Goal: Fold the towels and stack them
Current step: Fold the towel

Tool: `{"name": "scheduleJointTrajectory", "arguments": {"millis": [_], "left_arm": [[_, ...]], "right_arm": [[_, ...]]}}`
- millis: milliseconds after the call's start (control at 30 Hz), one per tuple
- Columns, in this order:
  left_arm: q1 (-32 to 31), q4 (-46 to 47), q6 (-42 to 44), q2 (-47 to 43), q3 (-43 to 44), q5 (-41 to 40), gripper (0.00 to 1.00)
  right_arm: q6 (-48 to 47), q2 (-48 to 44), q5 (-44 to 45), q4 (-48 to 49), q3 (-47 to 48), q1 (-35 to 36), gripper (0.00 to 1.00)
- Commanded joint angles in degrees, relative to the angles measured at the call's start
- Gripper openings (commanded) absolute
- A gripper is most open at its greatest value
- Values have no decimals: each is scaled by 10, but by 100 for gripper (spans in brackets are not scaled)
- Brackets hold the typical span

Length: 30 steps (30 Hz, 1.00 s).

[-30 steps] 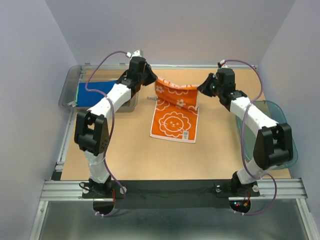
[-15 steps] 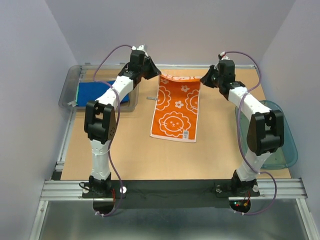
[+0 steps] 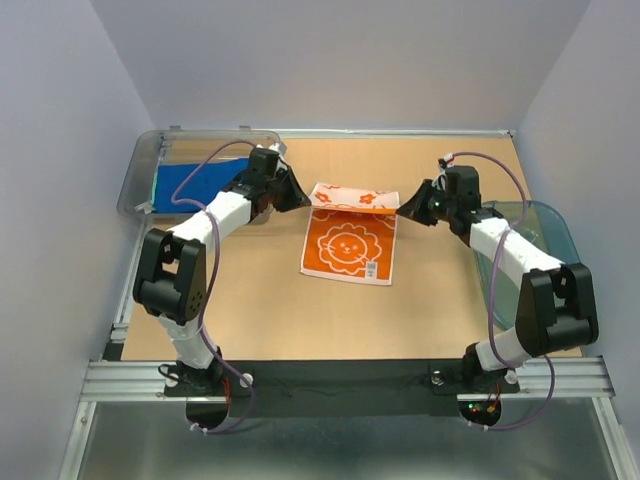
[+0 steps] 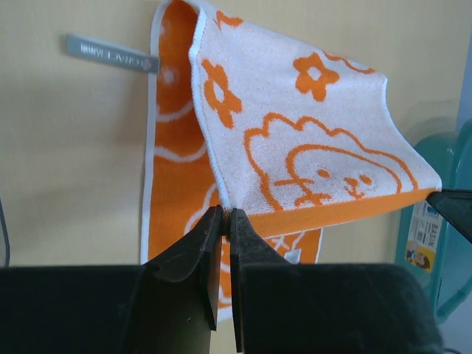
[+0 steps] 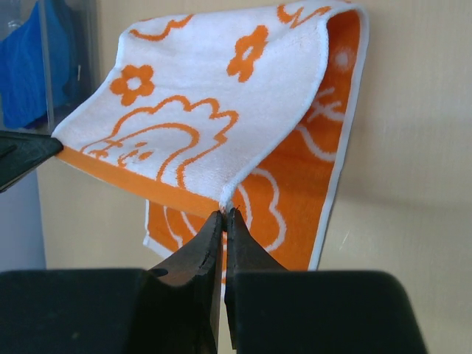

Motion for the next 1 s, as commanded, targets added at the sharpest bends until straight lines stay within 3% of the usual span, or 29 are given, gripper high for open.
{"name": "scheduleJointTrajectory", "arguments": {"millis": [0, 267, 967], "left_arm": [[-1, 3, 13, -70, -64, -5, 0], [-17, 1, 13, -128, -178, -19, 0], [-93, 18, -21, -196, -304, -67, 0]], "right_arm": [[32, -49, -44, 17, -54, 1, 0], [47, -113, -84, 5, -142, 1, 1], [41, -162, -129, -43, -248, 3, 1]]}}
